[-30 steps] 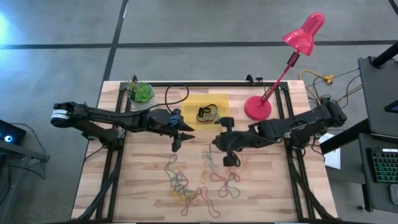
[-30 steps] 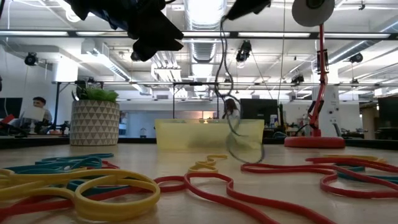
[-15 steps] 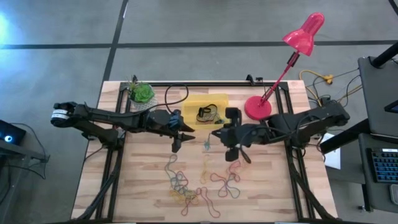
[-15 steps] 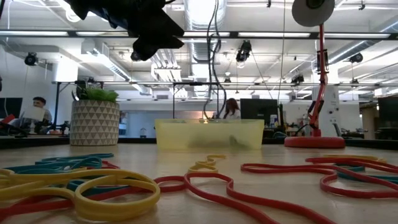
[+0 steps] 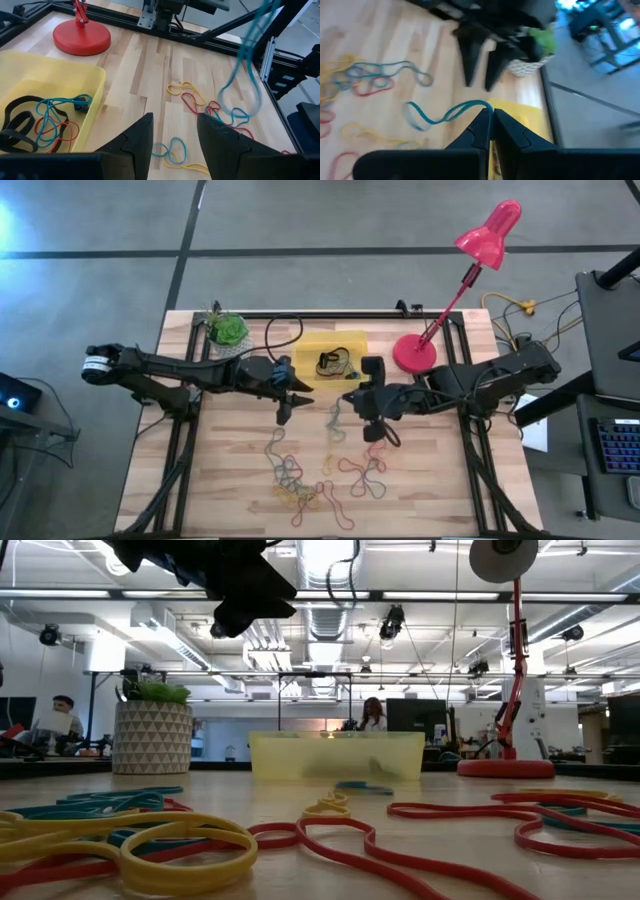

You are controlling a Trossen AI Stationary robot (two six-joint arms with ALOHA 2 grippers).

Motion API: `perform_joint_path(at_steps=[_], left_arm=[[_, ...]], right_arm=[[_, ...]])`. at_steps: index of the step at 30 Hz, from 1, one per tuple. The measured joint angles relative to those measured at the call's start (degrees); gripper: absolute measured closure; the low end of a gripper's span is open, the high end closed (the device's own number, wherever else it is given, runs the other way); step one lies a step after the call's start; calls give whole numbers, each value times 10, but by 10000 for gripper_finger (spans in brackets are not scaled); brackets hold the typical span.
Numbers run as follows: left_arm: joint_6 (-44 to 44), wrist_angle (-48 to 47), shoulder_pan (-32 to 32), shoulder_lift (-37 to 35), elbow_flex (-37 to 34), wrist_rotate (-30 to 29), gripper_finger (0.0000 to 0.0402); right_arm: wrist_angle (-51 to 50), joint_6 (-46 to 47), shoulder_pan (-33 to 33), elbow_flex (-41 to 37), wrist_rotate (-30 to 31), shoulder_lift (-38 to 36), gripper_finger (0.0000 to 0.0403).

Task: Pick and place rubber bands into bin
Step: Put the blue rubber band into the yellow bin

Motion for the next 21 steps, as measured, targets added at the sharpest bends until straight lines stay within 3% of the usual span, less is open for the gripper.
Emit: perform_joint_path(at_steps=[11, 21], left_arm=[[-1, 12, 0, 0, 0, 0, 265], [-13, 12, 0, 0, 0, 0, 265]], right_arm=[[2, -36, -86, -1, 20, -3, 395], [29, -15, -241, -64, -85, -1, 395]])
